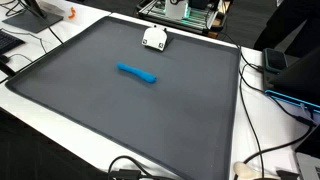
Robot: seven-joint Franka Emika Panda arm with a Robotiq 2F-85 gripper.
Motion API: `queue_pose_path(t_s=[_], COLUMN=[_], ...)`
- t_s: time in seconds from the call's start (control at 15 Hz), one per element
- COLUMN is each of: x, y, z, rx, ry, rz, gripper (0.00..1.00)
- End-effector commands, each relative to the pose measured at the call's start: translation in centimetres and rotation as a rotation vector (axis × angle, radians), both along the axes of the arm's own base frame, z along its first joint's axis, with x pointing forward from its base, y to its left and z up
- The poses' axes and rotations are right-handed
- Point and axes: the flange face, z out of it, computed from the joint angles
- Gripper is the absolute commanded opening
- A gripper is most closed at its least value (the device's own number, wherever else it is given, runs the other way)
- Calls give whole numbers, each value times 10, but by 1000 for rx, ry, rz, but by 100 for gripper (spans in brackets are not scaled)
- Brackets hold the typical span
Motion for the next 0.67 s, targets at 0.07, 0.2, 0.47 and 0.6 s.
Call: queue_pose_path(t_s=[0.07, 0.2, 0.47, 0.6], x=[0, 0, -6, -11], y=[0, 0, -4, -6], z=[0, 0, -16, -25], rx=[0, 0, 34, 70], ry=[2, 2, 31, 60], rz=[0, 0, -133, -236], gripper=[100, 100, 100, 100])
